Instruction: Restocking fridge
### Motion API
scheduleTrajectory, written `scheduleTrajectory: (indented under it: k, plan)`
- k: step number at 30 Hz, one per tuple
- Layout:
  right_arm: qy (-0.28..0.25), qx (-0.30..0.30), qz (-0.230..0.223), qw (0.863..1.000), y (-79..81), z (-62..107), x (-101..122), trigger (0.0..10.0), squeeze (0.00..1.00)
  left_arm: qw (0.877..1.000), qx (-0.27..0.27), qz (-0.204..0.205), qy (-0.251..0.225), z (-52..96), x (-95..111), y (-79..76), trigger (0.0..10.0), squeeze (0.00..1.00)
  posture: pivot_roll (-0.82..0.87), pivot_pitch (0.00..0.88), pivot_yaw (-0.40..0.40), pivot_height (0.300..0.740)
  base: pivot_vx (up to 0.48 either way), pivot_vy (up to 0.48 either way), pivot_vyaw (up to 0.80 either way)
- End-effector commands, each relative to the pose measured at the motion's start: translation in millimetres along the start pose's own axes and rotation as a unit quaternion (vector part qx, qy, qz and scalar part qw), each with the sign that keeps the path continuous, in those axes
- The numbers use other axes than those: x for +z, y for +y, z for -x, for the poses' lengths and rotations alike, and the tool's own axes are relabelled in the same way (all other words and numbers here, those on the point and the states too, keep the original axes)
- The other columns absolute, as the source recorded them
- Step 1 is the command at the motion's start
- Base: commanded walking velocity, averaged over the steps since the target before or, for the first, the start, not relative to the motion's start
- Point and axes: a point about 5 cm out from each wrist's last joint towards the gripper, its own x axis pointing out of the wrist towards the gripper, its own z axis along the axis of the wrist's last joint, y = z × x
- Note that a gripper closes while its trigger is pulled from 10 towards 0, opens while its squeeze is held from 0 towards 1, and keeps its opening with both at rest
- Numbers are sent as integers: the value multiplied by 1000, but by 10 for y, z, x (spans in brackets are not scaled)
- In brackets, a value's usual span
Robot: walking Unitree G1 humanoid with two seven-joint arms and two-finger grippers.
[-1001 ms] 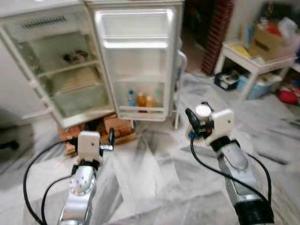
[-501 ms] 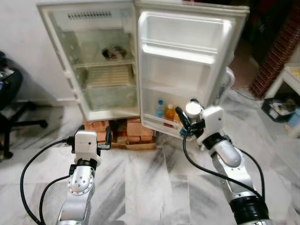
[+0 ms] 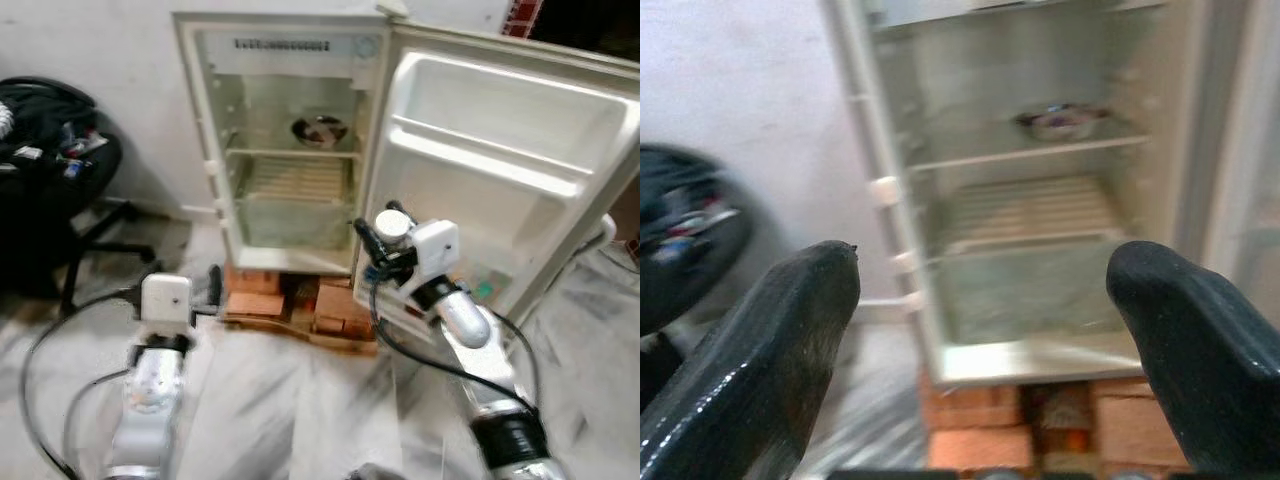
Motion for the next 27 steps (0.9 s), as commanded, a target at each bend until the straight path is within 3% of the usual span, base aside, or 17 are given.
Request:
scheduleTrajectory:
  k: [1,9,16,18,22,27]
  plan:
    - [-30,11,-2,999,72,-90,114,10000,0,1000,7,-12,0,-2,12,91,10000,0,61,0,-25,740,439,0,0]
    - [-21,26,-9,999,101,-63,75,10000,0,1000,-15,-8,3,10,-3,24,10000,0,61,0,-24,740,387,-225,0]
    - [8,95,-43,994,258,5,-19,10000,0,1000,-25,0,6,30,-9,-17,10000,0,63,0,-27,740,0,0,0]
    - [3,86,-43,995,238,2,-5,10000,0,1000,-26,-2,6,31,-10,-18,10000,0,63,0,-28,740,0,0,0]
    - [-25,61,-60,996,176,-64,119,10000,0,1000,-29,-1,7,30,-8,-20,10000,0,62,0,-27,740,0,0,0]
    - [-93,34,-133,986,89,-236,494,10000,0,999,-33,-1,6,27,-7,-28,10000,0,60,0,-22,740,0,0,0]
